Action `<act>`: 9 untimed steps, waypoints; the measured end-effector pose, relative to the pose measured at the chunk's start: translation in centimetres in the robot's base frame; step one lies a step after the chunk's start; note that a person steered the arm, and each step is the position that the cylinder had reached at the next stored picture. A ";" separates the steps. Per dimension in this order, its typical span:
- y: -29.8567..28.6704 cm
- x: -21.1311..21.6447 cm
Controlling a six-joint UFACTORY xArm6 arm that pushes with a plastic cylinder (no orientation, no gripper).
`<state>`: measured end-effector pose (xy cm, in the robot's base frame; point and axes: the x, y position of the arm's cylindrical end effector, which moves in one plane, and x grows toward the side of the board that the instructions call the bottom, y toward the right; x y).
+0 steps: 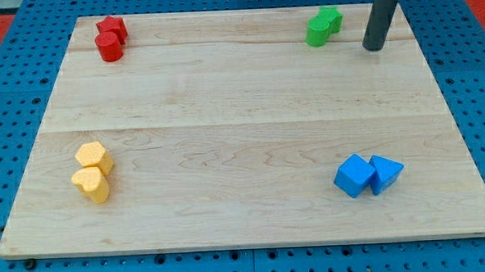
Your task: Place the green star right to the red circle
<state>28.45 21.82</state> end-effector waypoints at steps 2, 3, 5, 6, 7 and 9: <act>-1.8 -5.6; -8.0 -4.8; -17.1 -3.6; -17.2 -4.9; -24.9 -2.0; -31.0 -1.6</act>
